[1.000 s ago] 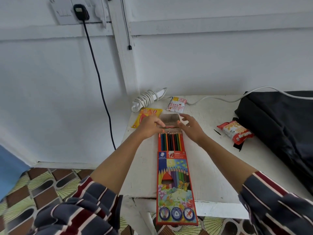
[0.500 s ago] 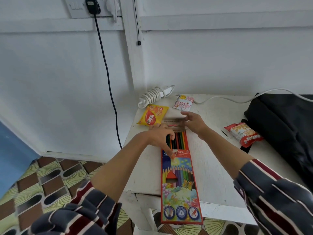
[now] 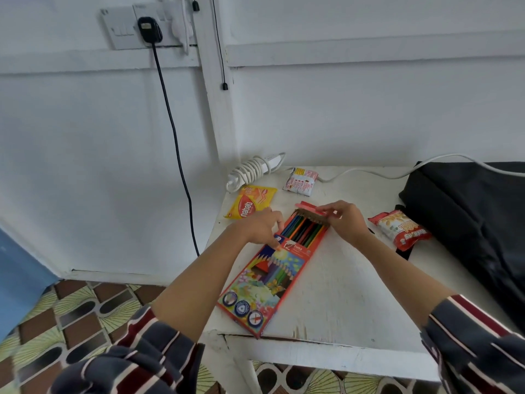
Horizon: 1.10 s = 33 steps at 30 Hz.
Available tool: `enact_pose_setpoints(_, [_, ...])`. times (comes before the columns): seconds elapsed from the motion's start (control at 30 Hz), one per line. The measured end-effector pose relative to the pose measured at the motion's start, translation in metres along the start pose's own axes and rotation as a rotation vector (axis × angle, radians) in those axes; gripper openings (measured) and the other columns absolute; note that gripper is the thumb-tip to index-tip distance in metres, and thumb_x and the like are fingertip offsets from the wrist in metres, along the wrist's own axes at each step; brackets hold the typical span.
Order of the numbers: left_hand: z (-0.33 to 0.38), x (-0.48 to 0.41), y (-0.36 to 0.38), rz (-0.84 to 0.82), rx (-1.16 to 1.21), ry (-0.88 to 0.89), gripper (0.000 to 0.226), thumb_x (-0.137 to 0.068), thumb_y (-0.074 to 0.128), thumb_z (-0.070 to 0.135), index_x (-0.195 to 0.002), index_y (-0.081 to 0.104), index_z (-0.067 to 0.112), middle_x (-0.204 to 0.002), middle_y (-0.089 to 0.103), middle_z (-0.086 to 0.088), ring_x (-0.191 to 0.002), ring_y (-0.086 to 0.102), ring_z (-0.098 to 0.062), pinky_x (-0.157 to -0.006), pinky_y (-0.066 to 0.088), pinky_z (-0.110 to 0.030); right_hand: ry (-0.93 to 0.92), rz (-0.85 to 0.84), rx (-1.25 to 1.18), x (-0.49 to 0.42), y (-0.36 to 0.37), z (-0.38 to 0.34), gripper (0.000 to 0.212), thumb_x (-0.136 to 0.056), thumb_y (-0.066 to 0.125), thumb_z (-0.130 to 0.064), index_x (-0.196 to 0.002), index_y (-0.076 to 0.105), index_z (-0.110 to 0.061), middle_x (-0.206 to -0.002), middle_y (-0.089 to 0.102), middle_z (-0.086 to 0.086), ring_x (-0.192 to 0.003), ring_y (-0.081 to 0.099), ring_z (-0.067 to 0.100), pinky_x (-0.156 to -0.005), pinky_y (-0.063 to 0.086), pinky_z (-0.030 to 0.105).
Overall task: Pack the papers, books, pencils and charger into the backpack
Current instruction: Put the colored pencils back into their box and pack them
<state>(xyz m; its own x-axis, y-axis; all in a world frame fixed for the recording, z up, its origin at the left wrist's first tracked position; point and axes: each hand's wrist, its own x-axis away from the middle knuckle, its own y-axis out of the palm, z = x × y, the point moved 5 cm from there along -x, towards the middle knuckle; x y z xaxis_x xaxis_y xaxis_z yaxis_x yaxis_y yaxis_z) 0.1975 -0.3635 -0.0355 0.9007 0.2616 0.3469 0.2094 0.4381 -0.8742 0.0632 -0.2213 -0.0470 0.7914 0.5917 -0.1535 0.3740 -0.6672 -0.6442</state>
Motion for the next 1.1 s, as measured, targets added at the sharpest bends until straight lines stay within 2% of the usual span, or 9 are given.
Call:
enact_pose_setpoints(0.13, [0.004, 0.007, 0.013, -0.172, -0.016, -0.136, 0.088, -0.073, 0.067, 0.059, -0.139, 0.023, 0.021, -0.141, 0.032, -0.009, -0.124, 0.041, -0.026, -0.101, 0.040, -0.042, -0.096, -0.168, 0.234, 0.012, 0.008, 0.005, 0.032, -0.091, 0.049, -0.008, -0.116, 0.066, -0.018, -0.134, 0.049, 0.007, -0.121, 0.040, 0.024, -0.099, 0.036, 0.037])
enact_pose_setpoints(0.27, [0.019, 0.013, 0.024, -0.141, -0.158, -0.141, 0.114, -0.061, 0.072, 0.066, -0.146, 0.004, 0.030, -0.149, 0.016, -0.013, -0.135, 0.029, -0.035, -0.104, 0.037, -0.049, -0.002, -0.186, 0.149, 0.013, 0.009, 0.008, 0.029, -0.096, 0.045, -0.023, -0.117, 0.065, -0.018, -0.148, 0.032, 0.003, -0.135, 0.022, 0.024, -0.109, 0.021, 0.043])
enact_pose_setpoints(0.33, [0.025, 0.014, 0.028, -0.123, -0.153, -0.117, 0.116, -0.062, 0.078, 0.056, -0.145, 0.002, 0.030, -0.148, 0.017, -0.014, -0.133, 0.030, -0.036, -0.101, 0.040, -0.049, 0.027, -0.173, 0.175, 0.011, 0.009, 0.006, 0.030, -0.093, 0.052, -0.030, -0.116, 0.066, -0.015, -0.145, 0.036, 0.007, -0.132, 0.029, 0.025, -0.106, 0.028, 0.043])
enact_pose_setpoints(0.43, [0.025, 0.014, 0.025, -0.100, -0.127, -0.078, 0.114, -0.062, 0.083, 0.044, -0.143, 0.003, 0.031, -0.143, 0.025, -0.013, -0.128, 0.037, -0.034, -0.097, 0.044, -0.048, 0.024, -0.168, 0.184, 0.008, 0.009, 0.002, 0.026, -0.084, 0.066, -0.024, -0.108, 0.067, -0.014, -0.124, 0.057, 0.011, -0.108, 0.052, 0.022, -0.091, 0.042, 0.033])
enact_pose_setpoints(0.6, [0.010, 0.011, 0.015, -0.069, -0.014, -0.040, 0.116, -0.060, 0.085, 0.026, -0.143, 0.005, 0.032, -0.145, 0.029, -0.007, -0.128, 0.039, -0.028, -0.098, 0.045, -0.048, 0.225, -0.254, -0.038, 0.006, 0.002, 0.002, 0.069, -0.075, 0.075, -0.010, -0.135, 0.041, -0.016, -0.129, 0.050, 0.014, -0.110, 0.051, 0.023, -0.086, 0.046, 0.033])
enact_pose_setpoints(0.77, [0.002, 0.009, 0.020, -0.110, -0.134, -0.073, 0.129, -0.063, 0.081, 0.047, -0.148, -0.011, 0.019, -0.157, 0.002, -0.007, -0.144, 0.009, -0.027, -0.113, 0.026, -0.048, 0.363, -0.315, -0.145, 0.004, 0.001, 0.003, 0.078, -0.069, 0.077, 0.000, -0.136, 0.038, -0.010, -0.132, 0.046, 0.018, -0.107, 0.053, 0.028, -0.073, 0.048, 0.027])
enact_pose_setpoints(0.87, [0.000, 0.007, 0.018, -0.035, -0.074, -0.059, 0.119, -0.062, 0.082, 0.046, -0.148, 0.008, 0.011, -0.150, 0.018, -0.010, -0.138, 0.024, -0.025, -0.109, 0.034, -0.043, 0.386, -0.317, -0.199, 0.005, -0.001, 0.002, 0.065, -0.075, 0.073, -0.004, -0.132, 0.044, -0.008, -0.127, 0.049, 0.016, -0.097, 0.052, 0.023, -0.059, 0.044, 0.022])
enact_pose_setpoints(0.97, [-0.002, 0.007, 0.018, 0.002, 0.016, -0.028, 0.105, -0.062, 0.084, 0.040, -0.143, 0.024, 0.014, -0.139, 0.029, -0.009, -0.127, 0.035, -0.022, -0.105, 0.039, -0.039, 0.424, -0.291, -0.282, 0.005, -0.006, 0.005, 0.052, -0.082, 0.067, -0.005, -0.130, 0.049, -0.010, -0.126, 0.050, 0.018, -0.098, 0.053, 0.025, -0.074, 0.047, 0.029])
enact_pose_setpoints(1.1, [-0.002, 0.006, 0.019, 0.064, 0.103, 0.007, 0.102, -0.061, 0.086, 0.033, -0.142, 0.025, 0.017, -0.137, 0.029, -0.006, -0.125, 0.035, -0.018, -0.104, 0.041, -0.038, 0.468, -0.316, -0.417, 0.007, -0.011, 0.011, 0.057, -0.078, 0.067, 0.004, -0.130, 0.047, -0.009, -0.112, 0.053, 0.015, -0.092, 0.057, 0.026, -0.079, 0.050, 0.033])
